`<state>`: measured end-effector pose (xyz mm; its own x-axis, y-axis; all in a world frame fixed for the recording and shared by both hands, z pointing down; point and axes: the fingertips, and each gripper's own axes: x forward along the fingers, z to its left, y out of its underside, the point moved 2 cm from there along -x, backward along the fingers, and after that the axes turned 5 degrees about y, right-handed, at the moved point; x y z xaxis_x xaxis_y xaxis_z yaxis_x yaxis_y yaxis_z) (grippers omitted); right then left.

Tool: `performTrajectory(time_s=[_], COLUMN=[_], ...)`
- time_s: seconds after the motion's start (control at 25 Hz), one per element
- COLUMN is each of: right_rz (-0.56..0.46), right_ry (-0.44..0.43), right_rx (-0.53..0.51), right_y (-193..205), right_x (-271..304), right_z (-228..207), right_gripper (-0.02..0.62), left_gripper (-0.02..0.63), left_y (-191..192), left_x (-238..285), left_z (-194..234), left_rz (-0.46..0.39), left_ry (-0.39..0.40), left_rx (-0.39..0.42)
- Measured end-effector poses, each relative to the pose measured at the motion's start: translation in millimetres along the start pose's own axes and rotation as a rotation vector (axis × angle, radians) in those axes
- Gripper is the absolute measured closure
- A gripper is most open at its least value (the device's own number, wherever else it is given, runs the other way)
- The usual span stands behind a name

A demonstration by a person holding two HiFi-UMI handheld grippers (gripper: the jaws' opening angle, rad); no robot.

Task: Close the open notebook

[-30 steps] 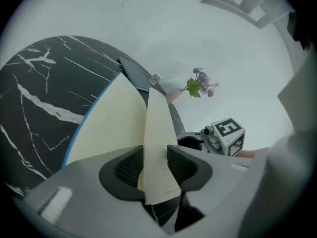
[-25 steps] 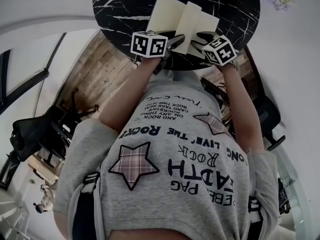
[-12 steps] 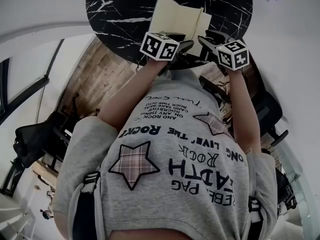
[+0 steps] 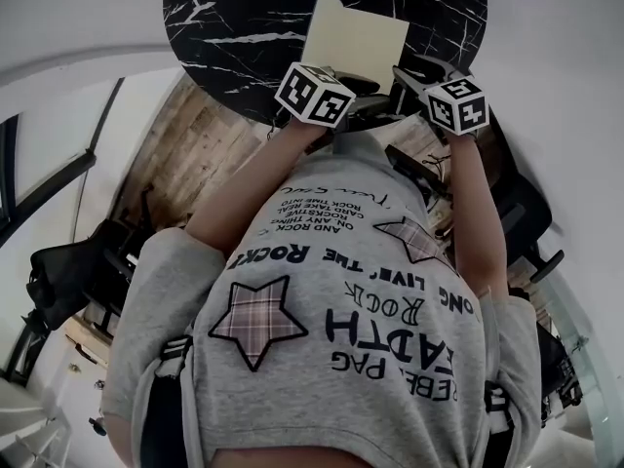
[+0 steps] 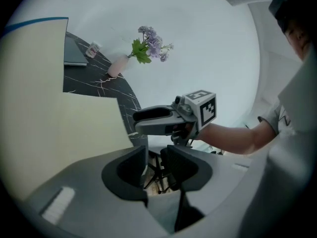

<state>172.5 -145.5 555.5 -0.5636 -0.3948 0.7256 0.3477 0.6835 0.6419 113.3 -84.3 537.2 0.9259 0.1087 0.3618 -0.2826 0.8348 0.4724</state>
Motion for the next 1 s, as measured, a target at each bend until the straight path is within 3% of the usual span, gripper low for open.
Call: performTrajectory(time_s=[0.12, 0.24, 0.4, 0.52, 0.64, 0.84, 1.0], right_rz=[-0.011, -0.044, -0.101, -0.115, -0.118, -0.088, -0.107], right_ry=[0.004, -0.008, -0.044, -0.063, -0.085, -0.130, -0.161], right_rx=[0.003, 0.026, 0.062, 0.025, 0.001, 0.000, 0.019], right_y=[-1.1, -6.3, -21.5, -36.2, -51.0, -65.5, -83.0], right_x=[-3.8, -7.2, -12.2, -12.8, -10.8, -4.9, -6.3], right_z=[-0.8, 2.4, 11.5, 22.6, 36.5, 57.0, 69.9], right_gripper=[0.425, 0.425, 0.425, 0.425, 0.425, 0.425, 0.425], left_gripper=[0.462, 0.478, 0.545, 0.597, 0.597, 0.597, 0.597], left_y=[-8.0, -12.5, -14.0, -18.9, -24.9, -40.0, -59.1], left_x=[-4.7, -9.6, -16.8, -27.4, -43.3, -78.5, -110.0], left_z=[-19.3, -37.2, -54.7, -59.6, -60.7, -59.9, -50.5], left_rz=[-0.016, -0.001, -0.004, -0.051, -0.092, -0.136, -0.215], left_ry=[0.055, 0.066, 0.079, 0.071, 0.035, -0.088, -0.169], left_rx=[-0.002, 0.045, 0.079, 0.074, 0.082, 0.153, 0.157])
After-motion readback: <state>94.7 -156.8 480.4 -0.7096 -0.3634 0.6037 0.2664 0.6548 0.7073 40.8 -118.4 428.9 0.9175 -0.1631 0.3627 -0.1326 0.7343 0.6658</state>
